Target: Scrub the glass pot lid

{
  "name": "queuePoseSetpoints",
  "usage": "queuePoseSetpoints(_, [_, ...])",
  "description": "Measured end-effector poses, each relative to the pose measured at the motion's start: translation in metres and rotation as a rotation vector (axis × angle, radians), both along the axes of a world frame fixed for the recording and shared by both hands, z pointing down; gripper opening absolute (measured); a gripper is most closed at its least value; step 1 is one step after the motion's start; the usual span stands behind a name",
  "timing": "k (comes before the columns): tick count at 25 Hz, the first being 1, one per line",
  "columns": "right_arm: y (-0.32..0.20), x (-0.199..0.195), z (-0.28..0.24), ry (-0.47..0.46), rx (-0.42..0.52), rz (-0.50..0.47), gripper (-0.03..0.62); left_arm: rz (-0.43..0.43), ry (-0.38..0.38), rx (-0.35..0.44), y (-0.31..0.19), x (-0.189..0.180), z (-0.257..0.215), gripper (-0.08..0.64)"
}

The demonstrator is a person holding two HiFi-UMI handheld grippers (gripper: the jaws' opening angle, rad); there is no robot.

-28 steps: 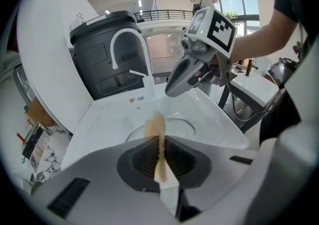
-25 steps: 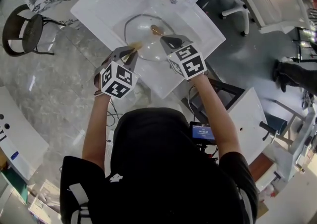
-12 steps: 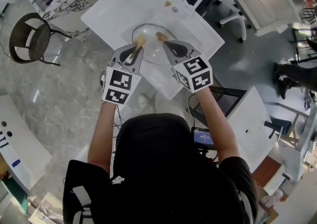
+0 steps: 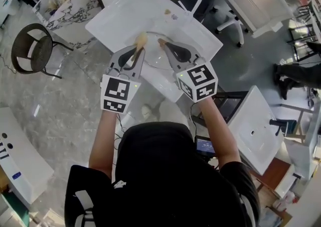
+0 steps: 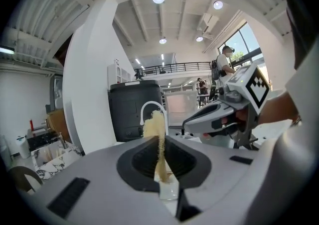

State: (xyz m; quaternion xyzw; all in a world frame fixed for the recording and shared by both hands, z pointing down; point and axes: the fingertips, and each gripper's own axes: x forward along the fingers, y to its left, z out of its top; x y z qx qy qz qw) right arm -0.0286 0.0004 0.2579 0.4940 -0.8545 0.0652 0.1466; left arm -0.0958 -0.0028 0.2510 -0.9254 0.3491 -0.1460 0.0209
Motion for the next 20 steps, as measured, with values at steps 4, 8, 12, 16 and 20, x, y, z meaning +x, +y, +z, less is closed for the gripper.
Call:
queuePoseSetpoints(4, [0.006,-0.007,-0.022,0.0,0.049,0.009,-0.003,0.008,0.065,0.029,0.003,-0.004,-0.022,0.02])
queuePoseSetpoints(8, [0.011,-0.006,-0.045,0.001,0.101,0.02,-0.003,0.009,0.114,0.042,0.007,-0.004,-0.04,0.02])
queuePoseSetpoints(12, [0.017,-0.001,-0.062,-0.007,0.137,0.022,-0.003,0.004,0.156,0.062,0.013,0.003,-0.059,0.02])
queuePoseSetpoints(16, [0.022,0.007,-0.069,-0.022,0.146,0.012,-0.003,-0.004,0.154,0.088,0.018,0.01,-0.071,0.02])
queuePoseSetpoints(20, [0.031,0.018,-0.08,-0.031,0.162,0.007,-0.003,-0.025,0.156,0.098,0.027,0.018,-0.082,0.02])
